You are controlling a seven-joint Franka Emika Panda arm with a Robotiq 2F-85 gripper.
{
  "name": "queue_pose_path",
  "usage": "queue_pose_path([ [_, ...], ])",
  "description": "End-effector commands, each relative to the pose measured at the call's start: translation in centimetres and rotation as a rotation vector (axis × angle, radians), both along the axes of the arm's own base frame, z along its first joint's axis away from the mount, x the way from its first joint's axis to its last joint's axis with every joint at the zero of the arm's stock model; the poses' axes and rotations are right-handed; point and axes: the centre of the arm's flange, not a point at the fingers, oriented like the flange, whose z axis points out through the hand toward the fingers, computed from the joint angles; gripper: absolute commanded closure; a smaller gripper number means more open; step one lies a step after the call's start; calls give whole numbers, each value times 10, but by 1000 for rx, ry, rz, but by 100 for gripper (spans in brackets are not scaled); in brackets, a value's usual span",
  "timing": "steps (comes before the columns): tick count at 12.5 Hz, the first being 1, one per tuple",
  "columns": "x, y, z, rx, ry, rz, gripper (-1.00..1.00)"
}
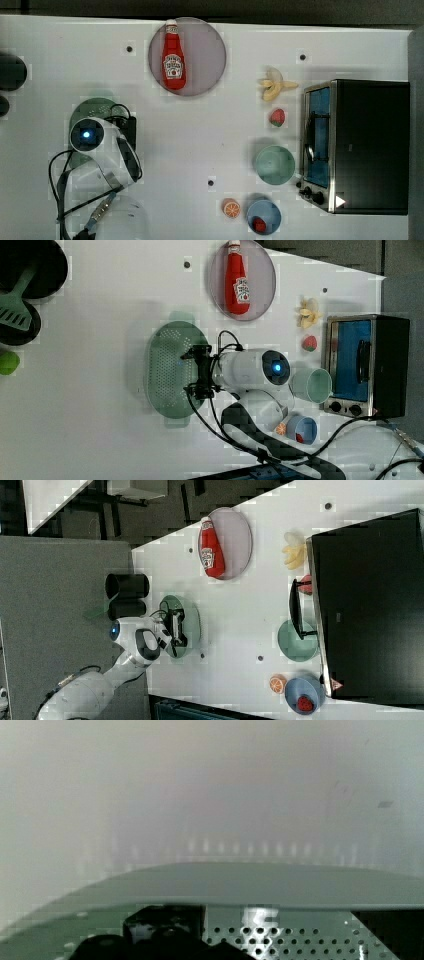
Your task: Drag strainer left to right.
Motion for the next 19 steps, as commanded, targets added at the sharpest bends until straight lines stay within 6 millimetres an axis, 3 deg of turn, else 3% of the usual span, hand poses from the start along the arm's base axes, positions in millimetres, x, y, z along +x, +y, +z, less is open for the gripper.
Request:
queue_pose_path([
  [1, 20, -48, 14, -13, -20, -42, -100],
  [19, 28, -272, 23, -74, -30, 111, -100],
])
